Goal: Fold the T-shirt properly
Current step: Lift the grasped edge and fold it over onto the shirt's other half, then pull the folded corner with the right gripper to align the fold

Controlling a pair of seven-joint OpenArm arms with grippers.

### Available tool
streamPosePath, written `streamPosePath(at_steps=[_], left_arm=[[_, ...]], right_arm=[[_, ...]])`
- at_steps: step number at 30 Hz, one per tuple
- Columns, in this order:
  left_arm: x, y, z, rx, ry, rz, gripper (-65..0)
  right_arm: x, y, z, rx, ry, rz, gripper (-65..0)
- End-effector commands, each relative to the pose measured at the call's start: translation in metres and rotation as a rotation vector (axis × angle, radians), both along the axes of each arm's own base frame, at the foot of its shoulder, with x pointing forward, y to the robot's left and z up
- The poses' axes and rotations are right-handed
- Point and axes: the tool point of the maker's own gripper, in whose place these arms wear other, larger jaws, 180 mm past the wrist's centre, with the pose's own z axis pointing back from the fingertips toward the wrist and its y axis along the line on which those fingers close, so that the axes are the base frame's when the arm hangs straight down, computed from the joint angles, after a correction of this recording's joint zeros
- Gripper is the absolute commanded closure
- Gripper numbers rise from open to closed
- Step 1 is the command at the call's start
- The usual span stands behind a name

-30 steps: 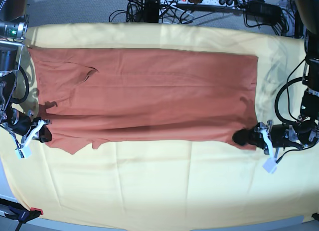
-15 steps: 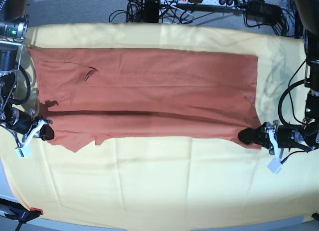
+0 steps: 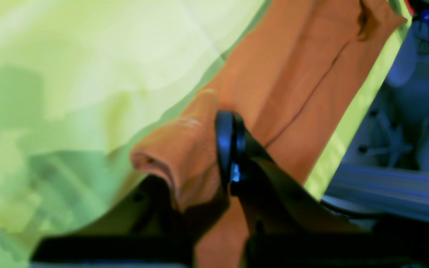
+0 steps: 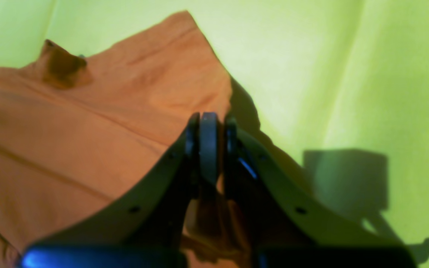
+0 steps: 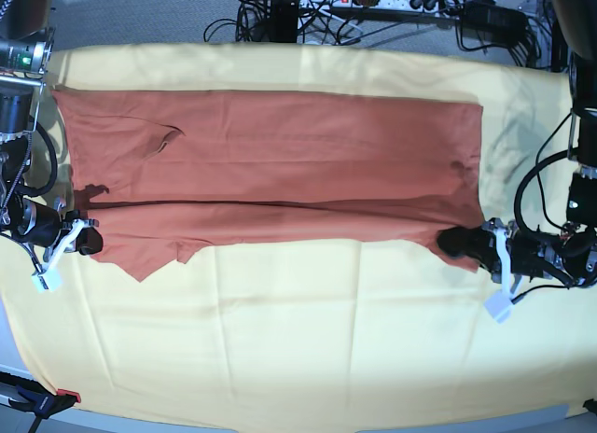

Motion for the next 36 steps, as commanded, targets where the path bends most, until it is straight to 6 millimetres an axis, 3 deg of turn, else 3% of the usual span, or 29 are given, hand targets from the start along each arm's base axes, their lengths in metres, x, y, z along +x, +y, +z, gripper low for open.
streamPosePath(at_steps=[1, 5, 15, 22, 27, 28, 30, 33, 36], left_arm=[[0.001, -0.002, 0.015, -0.008, -0.038, -0.015, 0.0], [-0.022, -0.015, 0.005, 0.002, -0.038, -0.094, 0.0], [-0.045, 0.019, -0.011, 0.078, 0.027, -0.063, 0.0], [-0.052, 0.020, -0.018, 0.080, 0.052, -0.060, 0.0], [-0.070, 0.020, -0.037, 0.079, 0.125, -0.049, 0.0], [-0.075, 0.020, -0.041, 0.078, 0.137, -0.052, 0.0], [-0.083, 0.020, -0.048, 0.077, 0.161, -0.056, -1.0], [-0.095, 0.020, -0.057, 0.077, 0.195, -0.057, -17.1], [-0.104, 0.020, -0.064, 0.076, 0.222, -0.058, -27.7]], right_arm=[[0.013, -0.007, 0.025, -0.004, -0.070, 0.003, 0.0], [0.010, -0.010, 0.023, -0.016, -0.049, 0.005, 0.0], [0.005, -0.025, 0.026, -0.051, -0.035, -0.005, 0.0], [0.005, -0.025, 0.025, -0.053, -0.031, -0.004, 0.0], [0.005, -0.025, 0.025, -0.054, -0.028, -0.003, 0.0], [0.005, -0.026, 0.025, -0.054, -0.028, -0.004, -1.7], [0.005, -0.026, 0.025, -0.054, -0.028, -0.004, -15.8], [0.006, -0.026, 0.027, -0.053, -0.037, -0.006, -35.9], [0.010, -0.029, 0.034, -0.055, -0.056, -0.010, -38.4]])
